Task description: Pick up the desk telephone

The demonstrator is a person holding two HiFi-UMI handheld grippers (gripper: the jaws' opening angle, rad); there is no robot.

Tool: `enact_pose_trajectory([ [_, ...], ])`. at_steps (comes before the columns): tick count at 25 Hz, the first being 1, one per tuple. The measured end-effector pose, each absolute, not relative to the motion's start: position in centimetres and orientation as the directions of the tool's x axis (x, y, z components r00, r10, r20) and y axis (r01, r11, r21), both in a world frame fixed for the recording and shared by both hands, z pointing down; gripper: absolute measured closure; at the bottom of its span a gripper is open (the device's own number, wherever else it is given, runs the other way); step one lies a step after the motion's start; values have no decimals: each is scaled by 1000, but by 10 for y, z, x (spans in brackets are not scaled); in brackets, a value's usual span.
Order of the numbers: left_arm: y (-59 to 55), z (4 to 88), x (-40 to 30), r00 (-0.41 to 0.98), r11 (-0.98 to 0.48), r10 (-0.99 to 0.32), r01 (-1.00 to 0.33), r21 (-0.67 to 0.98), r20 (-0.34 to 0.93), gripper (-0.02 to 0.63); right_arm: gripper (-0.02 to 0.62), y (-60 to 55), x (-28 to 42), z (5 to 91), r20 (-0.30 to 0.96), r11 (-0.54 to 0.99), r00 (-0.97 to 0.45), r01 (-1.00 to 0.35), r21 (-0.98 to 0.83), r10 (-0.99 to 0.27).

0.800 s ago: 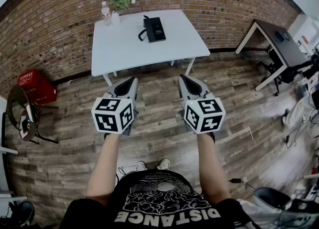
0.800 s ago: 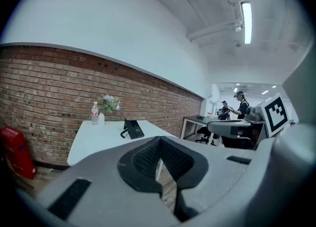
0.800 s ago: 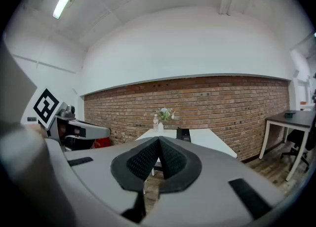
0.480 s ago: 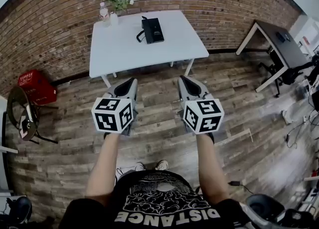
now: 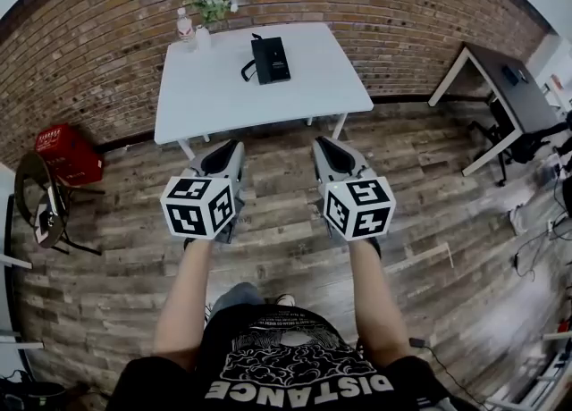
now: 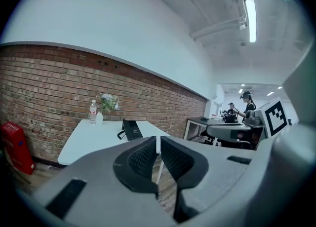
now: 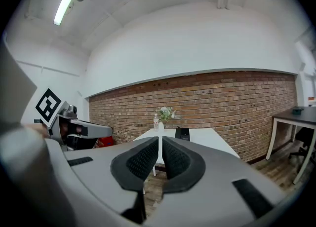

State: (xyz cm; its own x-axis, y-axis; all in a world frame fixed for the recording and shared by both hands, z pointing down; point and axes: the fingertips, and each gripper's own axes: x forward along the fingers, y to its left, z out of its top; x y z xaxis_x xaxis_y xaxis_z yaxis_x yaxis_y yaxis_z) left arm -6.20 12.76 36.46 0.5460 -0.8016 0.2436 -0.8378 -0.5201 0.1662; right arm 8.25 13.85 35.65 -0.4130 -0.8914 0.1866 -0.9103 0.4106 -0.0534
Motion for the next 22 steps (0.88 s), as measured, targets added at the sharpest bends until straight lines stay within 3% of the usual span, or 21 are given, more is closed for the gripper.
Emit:
enact_pose_trajectory([
  [9,83,384,-54,544,-510,-797,-839,191,262,591,568,97,89,370,199,422,-426,-904,-63,-883],
  [22,-63,405,-53,602,-550,-741,-799,244,297,522,537,-39,88,389,262,379,-382,-923,-67,-886],
])
